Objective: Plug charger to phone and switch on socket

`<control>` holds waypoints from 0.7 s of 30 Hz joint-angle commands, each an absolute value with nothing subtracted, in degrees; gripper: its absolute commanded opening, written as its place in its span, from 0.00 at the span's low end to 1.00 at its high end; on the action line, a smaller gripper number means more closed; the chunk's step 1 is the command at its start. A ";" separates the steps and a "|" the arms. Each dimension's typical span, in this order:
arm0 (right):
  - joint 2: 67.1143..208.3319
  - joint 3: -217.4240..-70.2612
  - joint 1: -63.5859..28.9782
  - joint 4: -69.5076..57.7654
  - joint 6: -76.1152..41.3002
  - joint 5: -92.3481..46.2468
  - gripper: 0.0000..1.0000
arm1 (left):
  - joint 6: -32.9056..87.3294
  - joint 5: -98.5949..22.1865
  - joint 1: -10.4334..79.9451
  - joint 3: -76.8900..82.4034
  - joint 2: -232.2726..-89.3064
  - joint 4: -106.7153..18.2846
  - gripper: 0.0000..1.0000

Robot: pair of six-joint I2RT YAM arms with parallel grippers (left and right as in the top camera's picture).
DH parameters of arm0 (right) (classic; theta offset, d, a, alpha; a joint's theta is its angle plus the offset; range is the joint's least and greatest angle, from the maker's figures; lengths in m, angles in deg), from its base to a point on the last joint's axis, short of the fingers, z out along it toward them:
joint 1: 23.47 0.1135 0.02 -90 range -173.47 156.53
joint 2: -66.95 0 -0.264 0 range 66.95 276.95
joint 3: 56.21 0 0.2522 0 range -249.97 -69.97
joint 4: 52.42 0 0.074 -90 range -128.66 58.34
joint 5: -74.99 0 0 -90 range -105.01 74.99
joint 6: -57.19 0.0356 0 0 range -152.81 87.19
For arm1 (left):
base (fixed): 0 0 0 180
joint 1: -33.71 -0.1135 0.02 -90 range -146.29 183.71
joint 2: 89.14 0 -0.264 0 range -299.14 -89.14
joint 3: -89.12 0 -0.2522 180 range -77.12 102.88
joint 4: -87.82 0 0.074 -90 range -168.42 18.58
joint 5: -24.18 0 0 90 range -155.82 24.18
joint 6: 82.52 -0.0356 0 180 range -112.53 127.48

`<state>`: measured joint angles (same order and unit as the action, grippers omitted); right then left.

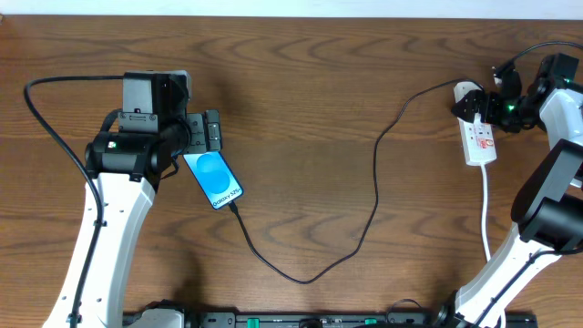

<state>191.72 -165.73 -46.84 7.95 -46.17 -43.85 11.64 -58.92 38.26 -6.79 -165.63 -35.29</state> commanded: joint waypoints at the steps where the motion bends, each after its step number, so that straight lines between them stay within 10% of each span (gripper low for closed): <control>1: 192.86 -164.03 -44.79 8.46 -43.44 -48.44 0.99 | 10.72 -59.89 38.29 -6.05 -165.81 -35.16 0.95; 21: 192.86 -163.98 -44.79 8.70 -42.67 -49.71 0.99 | 10.70 -59.89 38.29 -6.05 -165.81 -35.16 0.96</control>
<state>191.72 -165.71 -46.84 7.69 -43.79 -44.13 11.64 -58.92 38.26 -6.79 -165.63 -35.29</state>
